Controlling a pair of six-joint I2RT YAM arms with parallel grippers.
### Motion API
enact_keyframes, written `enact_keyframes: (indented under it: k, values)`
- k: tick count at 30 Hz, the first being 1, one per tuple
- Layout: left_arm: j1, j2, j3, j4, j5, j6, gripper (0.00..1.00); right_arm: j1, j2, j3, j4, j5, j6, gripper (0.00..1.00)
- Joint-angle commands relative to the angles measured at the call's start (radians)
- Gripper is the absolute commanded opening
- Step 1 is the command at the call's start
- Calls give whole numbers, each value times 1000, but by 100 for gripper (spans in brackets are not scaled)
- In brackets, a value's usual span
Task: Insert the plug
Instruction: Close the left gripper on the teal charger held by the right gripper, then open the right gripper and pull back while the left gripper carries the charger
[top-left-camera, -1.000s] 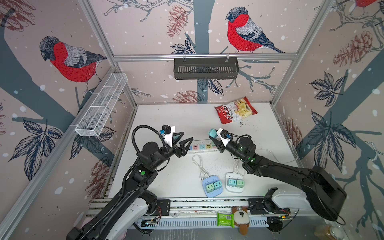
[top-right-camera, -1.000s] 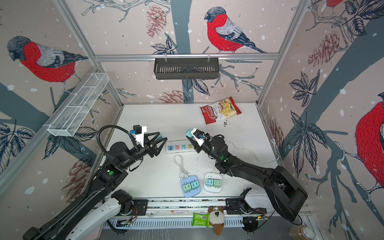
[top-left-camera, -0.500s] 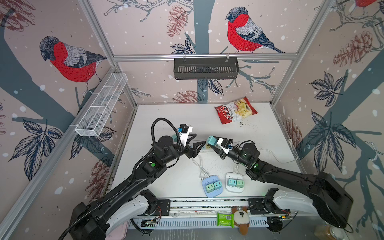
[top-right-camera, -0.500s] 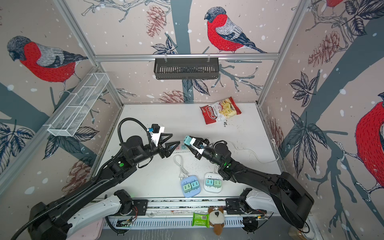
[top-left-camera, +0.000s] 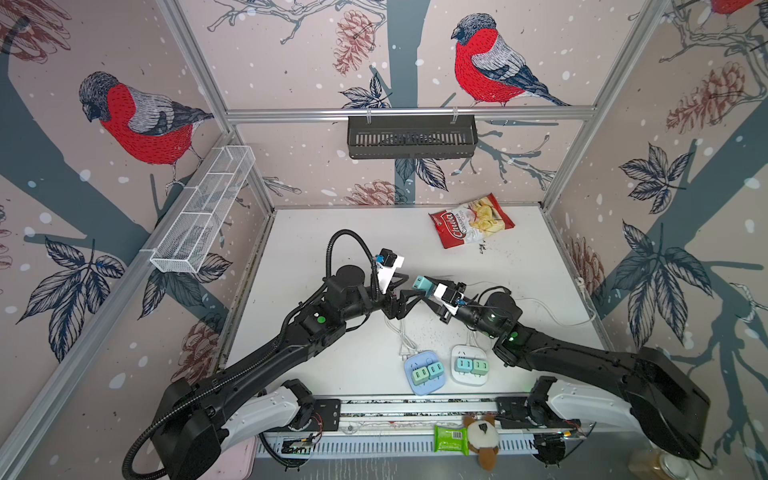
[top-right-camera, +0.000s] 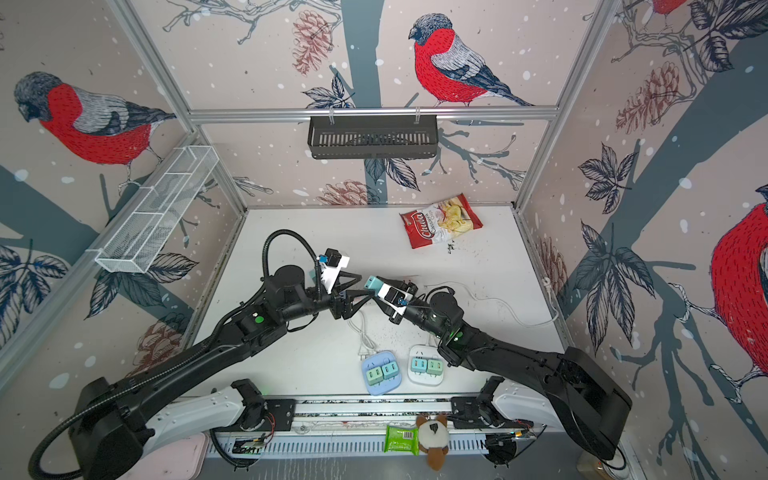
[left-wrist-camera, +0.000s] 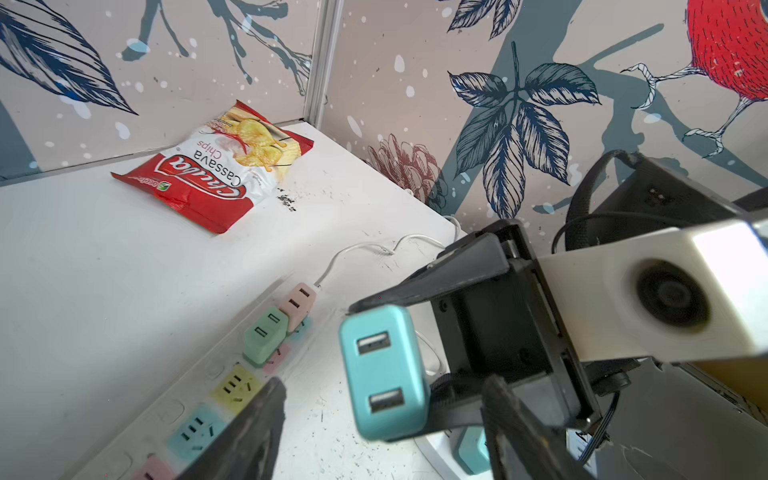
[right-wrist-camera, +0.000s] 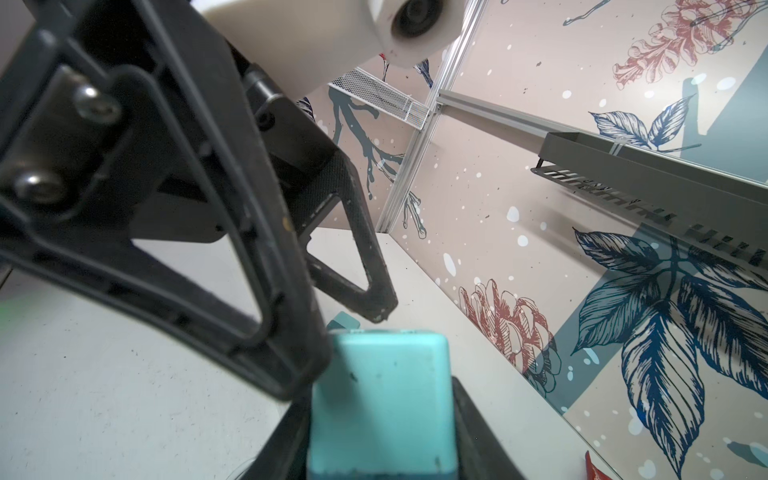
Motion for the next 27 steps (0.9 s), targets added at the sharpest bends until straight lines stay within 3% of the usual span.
enact_keyframes:
  k: [1,3,6,8,11,15,18,20,21,23,27]
  values:
    - [-12,36,29,-12,18,3,74,13,6,14,33,23,-14,5]
    - [-12,64,43,-25,6,4,72,20,4,13,33,24,-20,5]
    - [-13,95,61,-39,-3,4,61,24,2,8,41,26,-24,5]
    - [-14,105,66,-35,9,4,49,24,6,5,45,29,-27,5]
    - [-14,110,71,-27,24,4,19,24,17,11,46,38,-27,5]
    - [-14,128,75,-17,63,11,7,27,17,11,50,30,-26,8]
    - [-13,149,89,-32,70,22,0,28,10,8,54,40,-19,29]
    - [-14,151,89,-37,42,33,0,27,-1,9,44,46,-8,56]
    - [-12,147,83,-32,18,40,0,28,-9,7,37,41,-8,65]
    - [-9,129,69,-31,-67,52,0,28,-27,-10,42,38,-12,74]
    - [17,69,-8,38,-169,133,0,28,-86,-62,64,43,-15,80]
